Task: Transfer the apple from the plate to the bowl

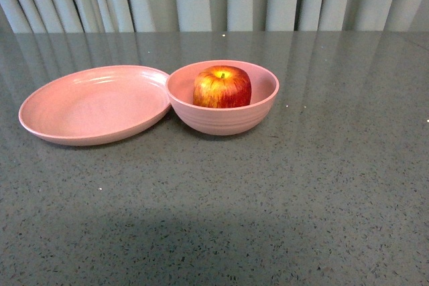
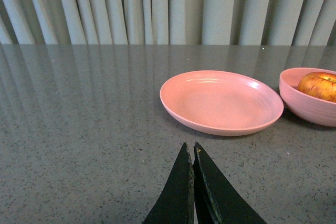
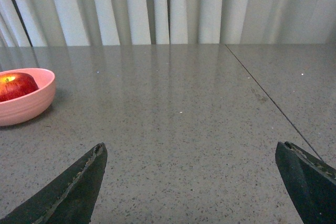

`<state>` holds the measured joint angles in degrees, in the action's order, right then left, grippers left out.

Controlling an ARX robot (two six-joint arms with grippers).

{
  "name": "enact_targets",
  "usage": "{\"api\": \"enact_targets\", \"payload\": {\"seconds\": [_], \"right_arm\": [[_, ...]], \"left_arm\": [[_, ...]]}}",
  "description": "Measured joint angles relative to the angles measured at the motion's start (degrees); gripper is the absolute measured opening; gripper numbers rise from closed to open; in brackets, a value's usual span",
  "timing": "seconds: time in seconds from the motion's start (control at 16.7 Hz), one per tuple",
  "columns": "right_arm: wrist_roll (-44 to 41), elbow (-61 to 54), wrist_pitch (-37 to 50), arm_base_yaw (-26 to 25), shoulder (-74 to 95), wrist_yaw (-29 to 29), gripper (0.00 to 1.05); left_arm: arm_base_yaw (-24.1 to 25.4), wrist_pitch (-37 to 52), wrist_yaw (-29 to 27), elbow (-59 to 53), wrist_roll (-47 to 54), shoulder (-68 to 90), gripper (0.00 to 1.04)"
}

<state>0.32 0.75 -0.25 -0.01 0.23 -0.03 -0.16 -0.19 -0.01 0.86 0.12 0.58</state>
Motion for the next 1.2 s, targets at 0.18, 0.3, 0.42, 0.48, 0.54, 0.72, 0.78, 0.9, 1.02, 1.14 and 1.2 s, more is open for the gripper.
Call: {"api": "enact_targets", "payload": {"seconds": [0.18, 0.3, 0.42, 0.48, 0.54, 0.72, 0.78, 0.9, 1.02, 1.14, 1.2], "right_arm": [[0.00, 0.00, 0.04, 0.00, 0.00, 0.00, 0.98], [0.00, 0.00, 0.02, 0.00, 0.00, 0.00, 0.98], [0.00, -0.02, 0.02, 0.00, 0.00, 0.00, 0.98], [0.00, -0.02, 0.02, 0.00, 0.00, 0.02, 0.98], [0.00, 0.00, 0.02, 0.00, 0.00, 0.02, 0.98], [0.00, -0.02, 0.02, 0.00, 0.00, 0.02, 0.98], [0.00, -0.02, 0.02, 0.00, 0.00, 0.02, 0.98], [0.00, 0.00, 0.02, 0.00, 0.00, 0.00, 0.98], [0.00, 0.00, 0.02, 0.00, 0.00, 0.00, 0.98], [0.00, 0.00, 0.02, 0.00, 0.00, 0.02, 0.98], [0.00, 0.00, 0.02, 0.00, 0.00, 0.02, 0.98]], "left_arm": [[0.00, 0.00, -0.02, 0.00, 0.00, 0.00, 0.01], [0.00, 0.00, -0.02, 0.00, 0.00, 0.00, 0.01], [0.00, -0.02, -0.02, 0.00, -0.09, 0.00, 0.19], [0.00, -0.02, -0.02, 0.00, -0.09, 0.00, 0.28], [0.00, 0.00, -0.02, 0.00, -0.09, 0.00, 0.39], [0.00, -0.02, -0.02, 0.00, -0.09, 0.00, 0.66], [0.00, -0.02, -0.02, 0.00, -0.09, 0.00, 0.79], [0.00, -0.02, -0.02, 0.00, -0.09, 0.00, 0.98], [0.00, 0.00, -0.02, 0.00, -0.09, 0.00, 0.98], [0.00, 0.00, -0.02, 0.00, -0.09, 0.00, 0.98], [0.00, -0.02, -0.02, 0.00, -0.09, 0.00, 0.98]]}}
